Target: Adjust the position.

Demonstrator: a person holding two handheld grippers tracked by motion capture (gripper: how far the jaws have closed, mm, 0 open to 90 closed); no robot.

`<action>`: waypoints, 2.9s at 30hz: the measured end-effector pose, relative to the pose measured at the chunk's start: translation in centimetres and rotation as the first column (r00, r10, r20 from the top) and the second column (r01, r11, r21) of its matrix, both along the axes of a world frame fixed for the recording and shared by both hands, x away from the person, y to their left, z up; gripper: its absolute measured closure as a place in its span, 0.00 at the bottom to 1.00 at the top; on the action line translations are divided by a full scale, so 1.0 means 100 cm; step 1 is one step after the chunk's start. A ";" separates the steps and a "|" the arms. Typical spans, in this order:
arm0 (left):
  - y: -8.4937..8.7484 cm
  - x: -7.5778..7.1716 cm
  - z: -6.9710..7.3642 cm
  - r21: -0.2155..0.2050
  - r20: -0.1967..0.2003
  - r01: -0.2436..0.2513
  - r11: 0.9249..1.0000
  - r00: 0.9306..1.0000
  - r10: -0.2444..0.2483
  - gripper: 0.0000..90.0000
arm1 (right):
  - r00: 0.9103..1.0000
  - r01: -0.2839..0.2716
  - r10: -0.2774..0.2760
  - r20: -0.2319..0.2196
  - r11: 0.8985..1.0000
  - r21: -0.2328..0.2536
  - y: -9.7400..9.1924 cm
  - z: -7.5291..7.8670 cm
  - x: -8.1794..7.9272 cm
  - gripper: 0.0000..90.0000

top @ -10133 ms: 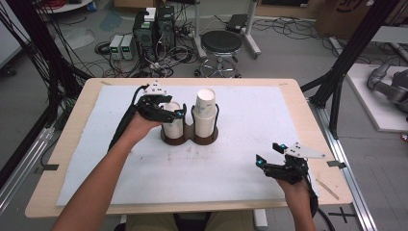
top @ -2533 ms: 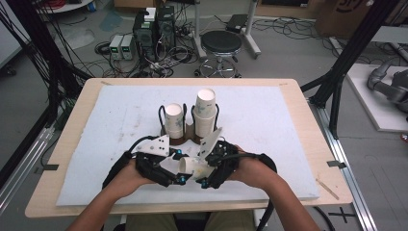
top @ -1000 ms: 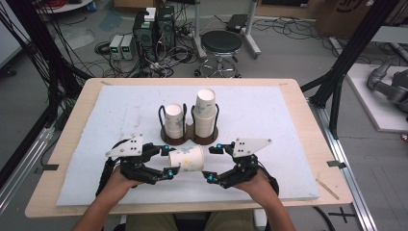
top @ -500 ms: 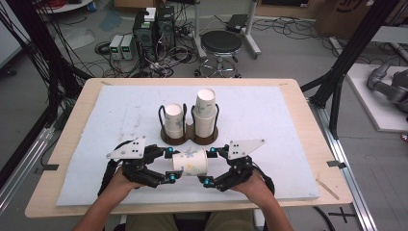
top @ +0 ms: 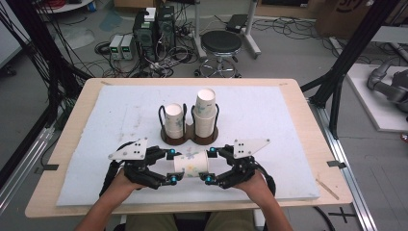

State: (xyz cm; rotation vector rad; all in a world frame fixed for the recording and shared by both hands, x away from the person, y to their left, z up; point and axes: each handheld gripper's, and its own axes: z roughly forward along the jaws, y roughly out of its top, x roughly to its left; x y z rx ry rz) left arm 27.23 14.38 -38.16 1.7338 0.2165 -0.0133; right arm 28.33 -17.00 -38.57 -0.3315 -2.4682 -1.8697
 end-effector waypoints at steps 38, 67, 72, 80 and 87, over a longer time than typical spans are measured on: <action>0.007 -0.008 0.008 0.264 0.049 -0.122 0.957 0.992 0.114 0.16 | 1.000 0.017 -0.012 0.021 0.957 -0.288 0.017 0.025 0.006 0.37; -0.005 -0.001 0.016 0.404 0.046 -0.072 0.912 0.997 0.058 0.19 | 0.972 -0.066 0.199 0.124 0.740 -0.670 0.081 0.076 0.008 0.37; -0.009 0.000 0.014 0.429 0.028 -0.037 0.902 0.999 0.028 0.23 | 0.968 -0.092 0.229 0.101 0.703 -0.705 0.091 0.077 0.007 0.37; -0.015 0.001 0.009 0.467 -0.008 0.015 0.884 1.000 -0.013 0.31 | 0.961 -0.124 0.266 0.076 0.660 -0.741 0.100 0.071 0.004 0.37; -0.018 0.001 0.004 0.476 -0.027 0.040 0.878 0.999 -0.031 0.40 | 0.965 -0.126 0.254 0.063 0.661 -0.740 0.104 0.067 0.003 0.35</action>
